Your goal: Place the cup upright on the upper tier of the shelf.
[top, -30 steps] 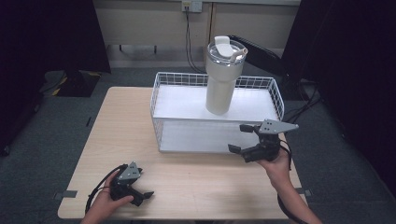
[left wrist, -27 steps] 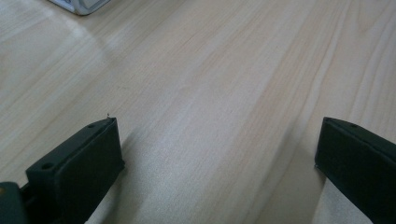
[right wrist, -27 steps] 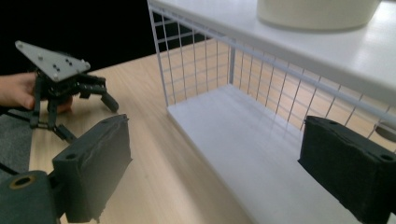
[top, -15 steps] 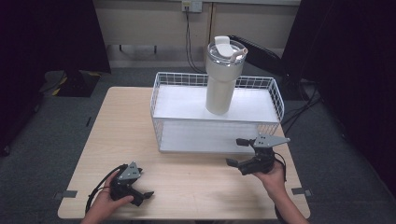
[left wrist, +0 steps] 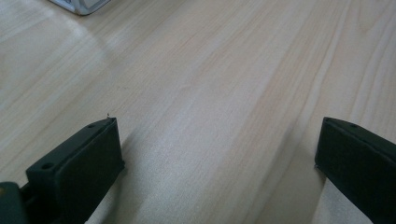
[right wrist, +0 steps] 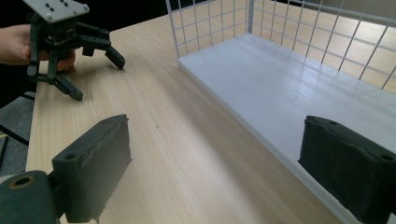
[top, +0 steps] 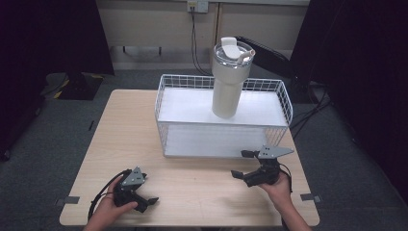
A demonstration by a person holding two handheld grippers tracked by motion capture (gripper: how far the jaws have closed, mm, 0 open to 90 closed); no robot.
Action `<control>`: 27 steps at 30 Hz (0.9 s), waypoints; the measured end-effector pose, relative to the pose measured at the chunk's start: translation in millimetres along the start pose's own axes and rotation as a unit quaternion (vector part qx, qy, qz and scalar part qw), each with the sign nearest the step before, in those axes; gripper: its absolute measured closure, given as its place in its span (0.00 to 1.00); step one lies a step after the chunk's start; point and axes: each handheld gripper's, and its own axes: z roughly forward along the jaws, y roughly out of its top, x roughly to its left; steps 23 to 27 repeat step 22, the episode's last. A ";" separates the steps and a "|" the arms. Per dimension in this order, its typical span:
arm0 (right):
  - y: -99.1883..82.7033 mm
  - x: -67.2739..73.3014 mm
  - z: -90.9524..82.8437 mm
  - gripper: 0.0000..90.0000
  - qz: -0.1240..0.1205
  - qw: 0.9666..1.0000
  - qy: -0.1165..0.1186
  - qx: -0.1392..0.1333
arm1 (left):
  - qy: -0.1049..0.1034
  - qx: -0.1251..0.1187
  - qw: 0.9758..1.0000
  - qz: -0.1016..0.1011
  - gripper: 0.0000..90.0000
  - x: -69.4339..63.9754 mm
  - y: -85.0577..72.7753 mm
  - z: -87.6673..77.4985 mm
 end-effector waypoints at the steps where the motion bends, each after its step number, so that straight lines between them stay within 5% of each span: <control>1: -1.6 0.1 0.7 0.09 0.000 1.000 -0.002 0.002 | 0.000 0.000 1.000 0.000 0.00 0.0 0.0 0.0; 21: -43.0 1.6 21.1 0.09 -0.008 0.996 -0.011 0.093 | 0.000 0.000 1.000 -0.001 0.00 -0.1 0.1 0.0; 27: -43.5 2.4 21.8 0.09 -0.010 0.995 -0.012 0.096 | 0.001 0.000 1.000 -0.001 0.00 -0.2 0.1 0.0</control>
